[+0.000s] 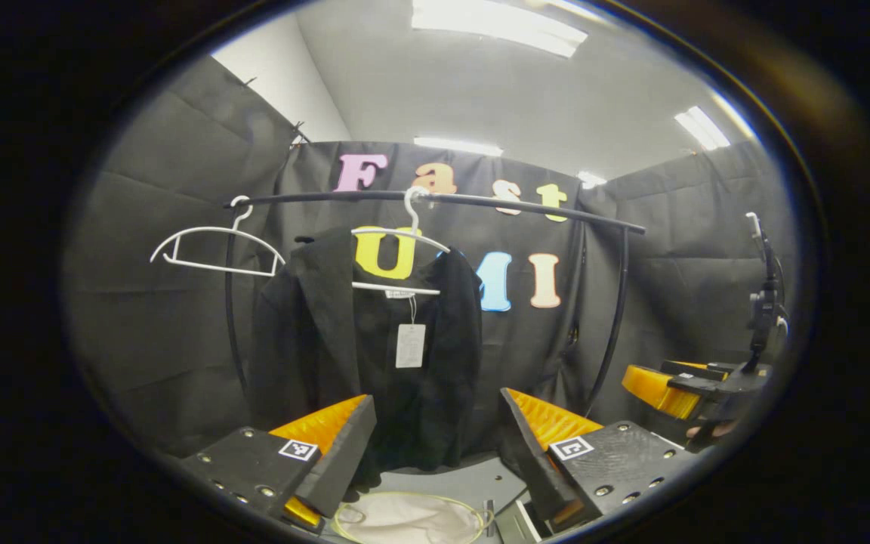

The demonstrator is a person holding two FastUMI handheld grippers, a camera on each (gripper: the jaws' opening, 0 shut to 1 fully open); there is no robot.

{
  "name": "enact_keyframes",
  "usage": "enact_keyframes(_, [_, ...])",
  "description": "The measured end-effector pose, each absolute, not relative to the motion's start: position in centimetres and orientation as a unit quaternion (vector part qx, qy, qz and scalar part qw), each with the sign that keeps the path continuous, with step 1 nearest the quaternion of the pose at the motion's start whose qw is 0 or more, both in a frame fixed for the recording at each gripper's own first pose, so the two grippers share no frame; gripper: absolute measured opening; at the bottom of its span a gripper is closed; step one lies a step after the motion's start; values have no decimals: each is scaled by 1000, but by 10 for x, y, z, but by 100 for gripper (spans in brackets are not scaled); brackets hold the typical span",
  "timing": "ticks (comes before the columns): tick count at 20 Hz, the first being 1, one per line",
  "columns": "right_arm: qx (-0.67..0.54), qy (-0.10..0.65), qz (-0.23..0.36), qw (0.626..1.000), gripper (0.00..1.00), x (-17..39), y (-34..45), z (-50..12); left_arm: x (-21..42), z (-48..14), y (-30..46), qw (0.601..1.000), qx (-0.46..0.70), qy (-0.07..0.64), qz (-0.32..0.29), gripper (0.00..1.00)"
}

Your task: Grasp the clothes on the hanger with both hands and then place them into the laundry hamper below.

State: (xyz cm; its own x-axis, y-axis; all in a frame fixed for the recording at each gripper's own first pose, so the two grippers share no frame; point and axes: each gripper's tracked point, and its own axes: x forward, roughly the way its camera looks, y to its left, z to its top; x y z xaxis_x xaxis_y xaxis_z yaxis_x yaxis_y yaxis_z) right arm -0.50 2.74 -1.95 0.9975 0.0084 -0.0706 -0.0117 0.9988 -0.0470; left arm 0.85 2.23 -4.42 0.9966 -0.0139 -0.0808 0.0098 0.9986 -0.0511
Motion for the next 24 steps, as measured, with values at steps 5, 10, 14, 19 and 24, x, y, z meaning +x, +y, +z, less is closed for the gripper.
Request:
enact_keyframes(5, [-44,44,22,998,98,0,40,-18,8,-41,41,998,-44,43,20,94])
enact_keyframes(10, [-48,49,43,997,98,14,56,-23,11,-46,62,995,-58,54,60,94])
enact_keyframes(14, [-44,54,74,995,98,41,81,-33,8,-40,77,994,-27,58,88,94])
enact_keyframes(19, [-31,58,123,990,93,89,118,-36,24,-33,98,989,-4,61,134,94])
enact_keyframes(24, [-22,60,158,985,98,131,144,-35,49,-29,111,983,-11,65,172,94])
